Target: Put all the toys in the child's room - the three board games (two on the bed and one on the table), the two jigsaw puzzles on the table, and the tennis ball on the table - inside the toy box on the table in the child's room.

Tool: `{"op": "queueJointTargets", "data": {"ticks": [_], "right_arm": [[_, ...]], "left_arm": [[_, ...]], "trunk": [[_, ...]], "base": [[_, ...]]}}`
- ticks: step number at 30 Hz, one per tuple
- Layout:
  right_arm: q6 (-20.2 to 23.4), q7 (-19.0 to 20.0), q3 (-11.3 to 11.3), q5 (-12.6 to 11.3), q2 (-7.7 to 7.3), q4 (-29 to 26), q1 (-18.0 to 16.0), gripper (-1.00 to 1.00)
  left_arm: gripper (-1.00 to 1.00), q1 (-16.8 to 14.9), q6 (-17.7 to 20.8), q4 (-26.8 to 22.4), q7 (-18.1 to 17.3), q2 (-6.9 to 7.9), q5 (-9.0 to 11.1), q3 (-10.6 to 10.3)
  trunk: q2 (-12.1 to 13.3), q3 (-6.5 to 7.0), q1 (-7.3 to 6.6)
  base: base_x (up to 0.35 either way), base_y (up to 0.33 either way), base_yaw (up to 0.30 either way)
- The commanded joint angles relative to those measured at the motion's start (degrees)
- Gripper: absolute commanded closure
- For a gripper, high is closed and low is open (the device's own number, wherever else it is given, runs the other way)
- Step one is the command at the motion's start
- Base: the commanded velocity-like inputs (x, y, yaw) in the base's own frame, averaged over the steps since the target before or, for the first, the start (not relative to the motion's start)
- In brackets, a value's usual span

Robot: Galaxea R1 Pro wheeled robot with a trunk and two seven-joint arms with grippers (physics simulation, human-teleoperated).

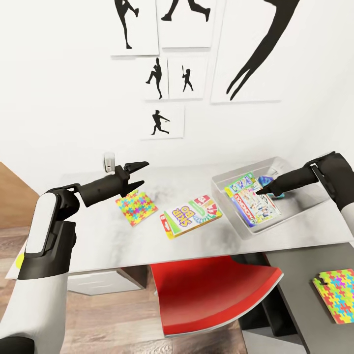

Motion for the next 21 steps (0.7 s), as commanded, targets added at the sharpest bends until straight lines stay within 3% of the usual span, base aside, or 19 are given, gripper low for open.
{"op": "queueJointTargets", "data": {"ticks": [1, 21], "right_arm": [[0.5, 0.3, 0.1, 0.2, -0.03, -0.1, -0.1, 1.0], [0.5, 0.3, 0.1, 0.2, -0.03, -0.1, -0.1, 1.0]], "left_arm": [[-1.0, -0.1, 0.2, 0.0, 0.6, -0.01, 0.6, 0.0], [-1.0, -0.1, 0.2, 0.0, 0.6, 0.03, 0.6, 0.0]], "trunk": [[-0.1, -0.1, 0.03], [-0.1, -1.08, 0.03]], "base": [[0.0, 0.0, 0.0], [0.0, 0.0, 0.0]]}}
